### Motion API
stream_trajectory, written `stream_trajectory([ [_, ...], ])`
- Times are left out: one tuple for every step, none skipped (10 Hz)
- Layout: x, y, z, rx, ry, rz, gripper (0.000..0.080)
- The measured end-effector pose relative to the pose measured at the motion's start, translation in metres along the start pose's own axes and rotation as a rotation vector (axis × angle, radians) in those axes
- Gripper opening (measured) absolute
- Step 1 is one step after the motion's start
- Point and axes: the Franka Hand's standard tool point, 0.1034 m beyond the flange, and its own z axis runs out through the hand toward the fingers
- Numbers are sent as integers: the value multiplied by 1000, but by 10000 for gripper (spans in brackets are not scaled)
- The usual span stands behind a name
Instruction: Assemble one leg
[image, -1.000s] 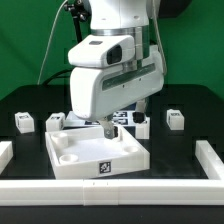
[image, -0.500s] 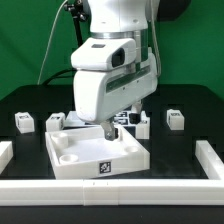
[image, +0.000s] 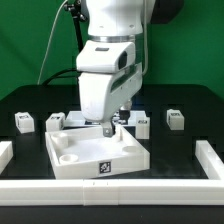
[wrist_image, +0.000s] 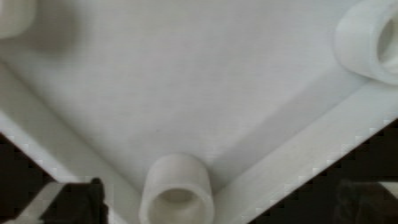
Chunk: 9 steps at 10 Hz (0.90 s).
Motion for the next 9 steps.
stream_trajectory([
  [0,0,1,2,0,0,650],
  [0,1,1,-13,1,-53,650],
  [-3,-2,4,-43,9,-135,650],
  [-8,-11,9,-54,7,-212,650],
  [-16,-17,12,-63,5,-302,650],
  [-22,-21,14,-67,-4,-380,650],
  [-27,-22,15,-89,-4,-406,650],
  [-26,-22,16,-86,-4,-391,650],
  [-26,-21,16,-86,-4,-391,650],
])
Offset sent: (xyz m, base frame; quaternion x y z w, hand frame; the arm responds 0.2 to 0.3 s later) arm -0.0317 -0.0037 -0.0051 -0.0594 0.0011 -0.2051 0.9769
